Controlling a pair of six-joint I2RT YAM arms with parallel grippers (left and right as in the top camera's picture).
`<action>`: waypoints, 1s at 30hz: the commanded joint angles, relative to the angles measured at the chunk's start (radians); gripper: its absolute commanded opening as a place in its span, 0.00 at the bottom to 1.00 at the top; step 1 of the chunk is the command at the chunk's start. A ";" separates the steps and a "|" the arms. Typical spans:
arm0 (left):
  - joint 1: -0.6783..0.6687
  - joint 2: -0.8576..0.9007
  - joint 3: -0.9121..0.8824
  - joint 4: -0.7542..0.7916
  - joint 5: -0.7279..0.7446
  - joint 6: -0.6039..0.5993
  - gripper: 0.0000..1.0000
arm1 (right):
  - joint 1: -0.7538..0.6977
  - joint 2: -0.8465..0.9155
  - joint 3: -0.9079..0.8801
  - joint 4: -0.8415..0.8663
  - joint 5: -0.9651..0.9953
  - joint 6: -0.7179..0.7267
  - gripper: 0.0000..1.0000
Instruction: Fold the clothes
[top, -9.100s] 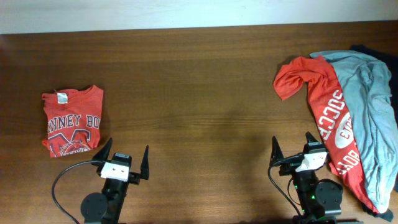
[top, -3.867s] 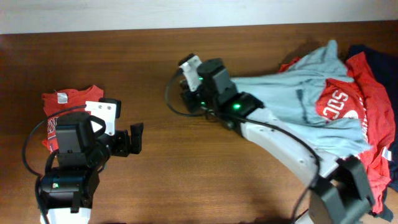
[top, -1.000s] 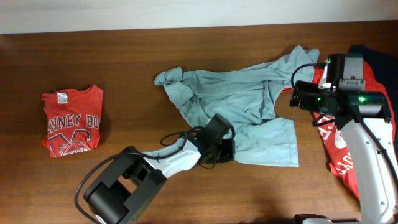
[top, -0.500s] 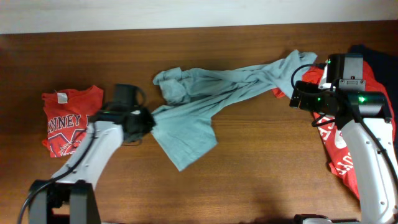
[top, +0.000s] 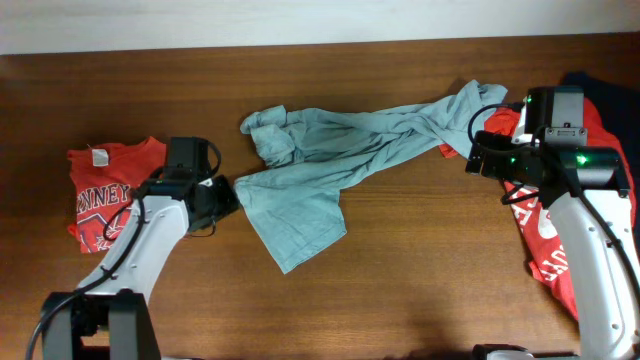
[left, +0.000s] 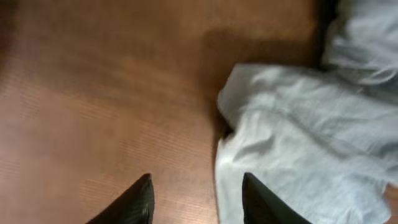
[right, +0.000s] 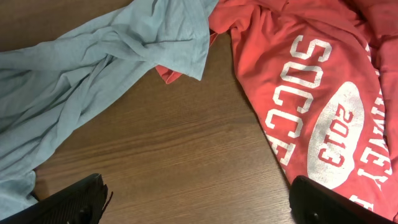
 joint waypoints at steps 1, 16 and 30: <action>-0.002 0.031 -0.030 0.054 0.021 0.017 0.47 | -0.006 -0.011 0.005 -0.003 0.012 0.005 0.99; -0.041 0.148 -0.033 0.240 0.130 0.017 0.39 | -0.006 -0.011 0.005 -0.003 0.013 0.005 0.98; -0.041 0.148 -0.033 0.258 0.118 0.039 0.00 | -0.006 -0.010 0.005 -0.003 0.013 0.005 0.99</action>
